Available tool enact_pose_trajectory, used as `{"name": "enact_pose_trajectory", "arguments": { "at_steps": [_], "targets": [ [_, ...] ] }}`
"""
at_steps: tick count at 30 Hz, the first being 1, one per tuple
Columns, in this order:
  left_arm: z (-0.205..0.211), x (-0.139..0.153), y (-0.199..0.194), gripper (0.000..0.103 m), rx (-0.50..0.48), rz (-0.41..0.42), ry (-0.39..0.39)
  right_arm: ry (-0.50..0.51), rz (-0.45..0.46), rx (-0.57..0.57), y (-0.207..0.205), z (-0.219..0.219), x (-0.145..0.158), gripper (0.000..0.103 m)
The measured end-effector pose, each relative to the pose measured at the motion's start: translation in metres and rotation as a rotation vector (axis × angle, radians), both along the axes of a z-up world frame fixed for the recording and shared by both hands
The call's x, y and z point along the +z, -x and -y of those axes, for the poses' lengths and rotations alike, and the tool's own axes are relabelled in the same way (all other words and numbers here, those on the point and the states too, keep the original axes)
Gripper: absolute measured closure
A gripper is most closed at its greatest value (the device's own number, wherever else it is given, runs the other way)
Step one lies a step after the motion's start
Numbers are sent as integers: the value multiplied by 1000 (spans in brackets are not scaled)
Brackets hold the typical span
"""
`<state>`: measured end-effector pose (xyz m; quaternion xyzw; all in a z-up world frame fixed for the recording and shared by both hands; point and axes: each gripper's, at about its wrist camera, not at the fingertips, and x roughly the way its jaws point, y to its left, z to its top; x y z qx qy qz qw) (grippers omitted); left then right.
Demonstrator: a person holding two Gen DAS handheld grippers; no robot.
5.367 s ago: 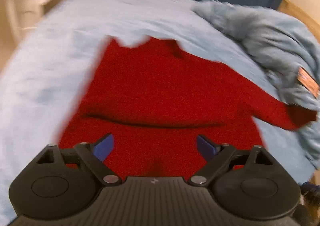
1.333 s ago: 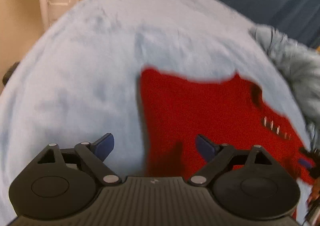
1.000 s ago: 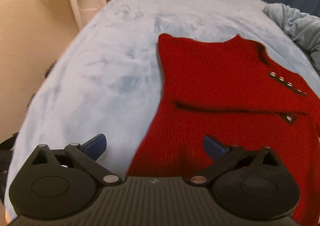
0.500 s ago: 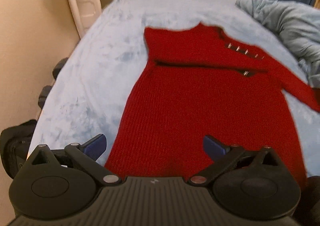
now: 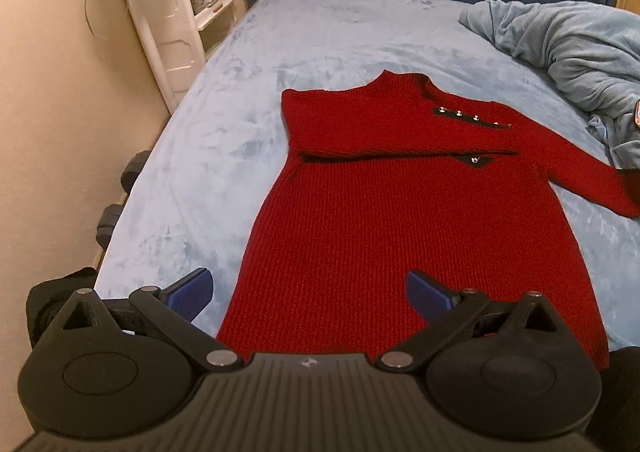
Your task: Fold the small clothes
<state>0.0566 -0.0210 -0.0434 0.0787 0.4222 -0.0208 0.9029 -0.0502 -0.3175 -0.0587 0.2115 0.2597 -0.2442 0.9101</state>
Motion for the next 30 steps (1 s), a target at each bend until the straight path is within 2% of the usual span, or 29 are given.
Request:
{"name": "enact_pose_trajectory", "arguments": {
  "at_steps": [2,4,5,6,9,15,20,23,24,25,26,27,28,29,30],
  "targets": [
    [5,0,-3,0,-3,-6,-13,28,-1,-10,-1,13,0,32],
    [9,-1,-6,0,-9,-10,-24,92,-12,-35,-5,38,0,27],
    [11,-1,-7,0,-14,-12,-30,125,-33,-52,-8,51,-1,21],
    [14,-2,-9,0,-17,-13,-37,158,-60,-64,-13,66,-4,19],
    [22,-5,-13,0,-32,-17,-56,308,-162,-128,-30,115,-14,19],
    [32,-15,-24,0,-42,-54,-80,554,-373,-179,-72,200,-39,16],
    [32,-20,-33,0,-35,-69,-82,673,-504,-134,-98,240,-60,16],
    [31,-23,-39,0,-26,-77,-85,752,-524,-110,-110,247,-62,17],
    [31,-24,-40,0,-26,-81,-85,751,-516,-92,-112,248,-61,33],
    [31,-26,-42,0,-26,-86,-85,726,-519,-54,-114,249,-60,59],
    [31,-27,-42,0,-26,-89,-83,683,-553,-4,-118,251,-60,93],
    [30,-28,-43,0,-27,-91,-77,654,-605,9,-122,251,-61,96],
    [30,-28,-44,0,-27,-93,-71,634,-607,4,-122,248,-59,96],
    [29,-30,-45,0,-28,-96,-65,578,-569,7,-120,245,-53,96],
    [28,-31,-46,0,-28,-102,-59,477,-518,-4,-117,246,-42,96]
  ]
}}
